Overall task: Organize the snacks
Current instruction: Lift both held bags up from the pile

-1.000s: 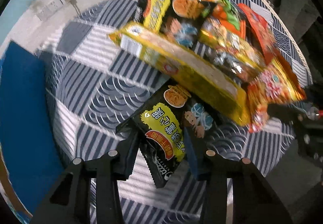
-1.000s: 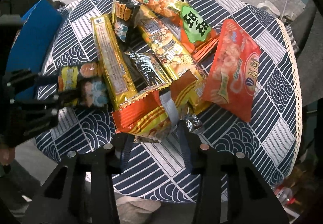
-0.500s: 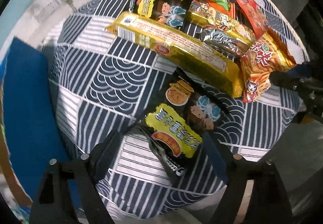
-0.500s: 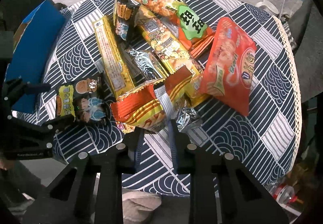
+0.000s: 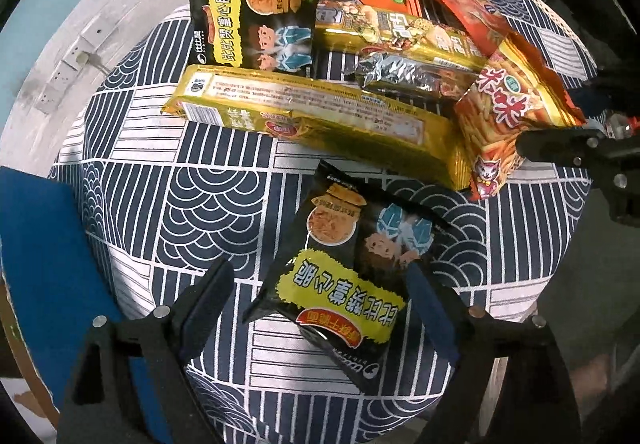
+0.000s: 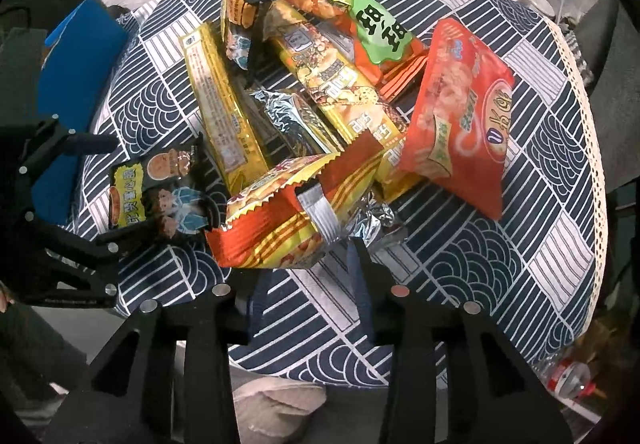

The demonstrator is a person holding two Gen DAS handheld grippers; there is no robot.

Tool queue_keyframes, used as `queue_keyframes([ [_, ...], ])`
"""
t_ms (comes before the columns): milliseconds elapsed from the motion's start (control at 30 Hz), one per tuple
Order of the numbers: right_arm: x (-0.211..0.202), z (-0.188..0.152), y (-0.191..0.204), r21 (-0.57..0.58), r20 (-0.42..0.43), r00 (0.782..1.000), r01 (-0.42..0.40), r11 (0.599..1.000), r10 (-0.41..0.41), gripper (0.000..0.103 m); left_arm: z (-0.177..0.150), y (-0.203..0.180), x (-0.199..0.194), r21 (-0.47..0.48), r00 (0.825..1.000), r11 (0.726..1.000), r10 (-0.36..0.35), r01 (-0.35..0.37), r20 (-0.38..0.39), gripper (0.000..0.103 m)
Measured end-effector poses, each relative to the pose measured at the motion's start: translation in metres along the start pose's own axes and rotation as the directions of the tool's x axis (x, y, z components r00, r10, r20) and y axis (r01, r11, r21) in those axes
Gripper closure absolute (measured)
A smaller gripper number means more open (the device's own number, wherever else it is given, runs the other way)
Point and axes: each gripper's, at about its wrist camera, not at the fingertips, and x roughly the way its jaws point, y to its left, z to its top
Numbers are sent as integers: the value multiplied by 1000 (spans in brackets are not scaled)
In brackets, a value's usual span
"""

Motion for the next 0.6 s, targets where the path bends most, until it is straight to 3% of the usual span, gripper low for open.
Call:
queue_keyframes([
  [267,3,5,4,-8,16,1000,-11,1000,11,62,8,8,3,48,997,997,-66,67,-28,14],
  [400,5,7,9,-31,26,1000,-1,1000,2,62,5,0,9,96,998,994,-52,55,-37,14],
  [600,7,11,12,-49,44,999,-4,999,6,62,2,-8,32,87,998,996,-28,33,-63,14],
])
